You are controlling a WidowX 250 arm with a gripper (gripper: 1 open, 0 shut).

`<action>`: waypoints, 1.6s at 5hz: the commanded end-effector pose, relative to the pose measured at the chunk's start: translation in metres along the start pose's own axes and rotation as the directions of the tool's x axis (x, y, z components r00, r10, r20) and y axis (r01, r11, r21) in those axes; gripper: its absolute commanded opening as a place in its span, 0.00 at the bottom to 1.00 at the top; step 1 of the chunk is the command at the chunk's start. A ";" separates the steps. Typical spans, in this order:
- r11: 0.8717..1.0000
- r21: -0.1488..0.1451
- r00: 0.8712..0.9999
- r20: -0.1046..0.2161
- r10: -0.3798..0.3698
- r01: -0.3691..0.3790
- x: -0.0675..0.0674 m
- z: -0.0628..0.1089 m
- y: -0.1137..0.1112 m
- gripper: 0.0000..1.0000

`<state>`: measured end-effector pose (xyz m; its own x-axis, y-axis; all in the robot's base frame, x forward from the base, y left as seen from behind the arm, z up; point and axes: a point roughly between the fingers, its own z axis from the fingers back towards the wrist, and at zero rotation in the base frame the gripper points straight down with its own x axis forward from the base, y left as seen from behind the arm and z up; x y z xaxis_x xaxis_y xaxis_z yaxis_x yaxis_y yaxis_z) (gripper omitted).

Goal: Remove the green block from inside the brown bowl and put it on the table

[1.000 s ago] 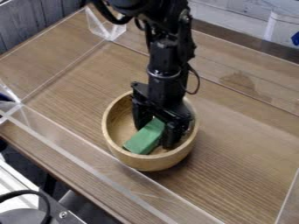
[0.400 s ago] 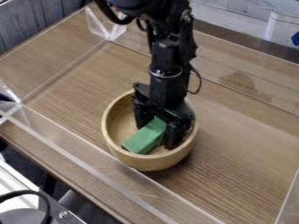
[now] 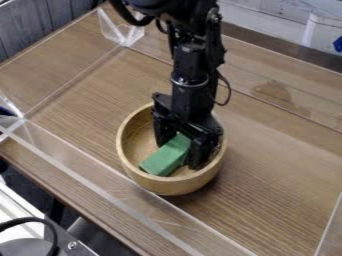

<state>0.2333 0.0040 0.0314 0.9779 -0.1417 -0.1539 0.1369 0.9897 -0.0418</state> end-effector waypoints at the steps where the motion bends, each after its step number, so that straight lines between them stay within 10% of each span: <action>1: 1.000 0.008 0.996 0.086 0.007 -0.008 0.012 0.021 0.004 1.00; 2: 1.000 0.006 0.996 0.087 0.009 -0.010 0.012 0.021 0.004 1.00; 3: 1.000 0.004 0.996 0.086 0.012 -0.012 0.012 0.019 0.005 0.00; 8: 1.000 -0.006 0.994 0.102 0.025 -0.025 0.010 0.050 0.009 0.00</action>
<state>0.2412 0.0105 0.0618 0.9849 -0.1179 -0.1264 0.1117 0.9922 -0.0551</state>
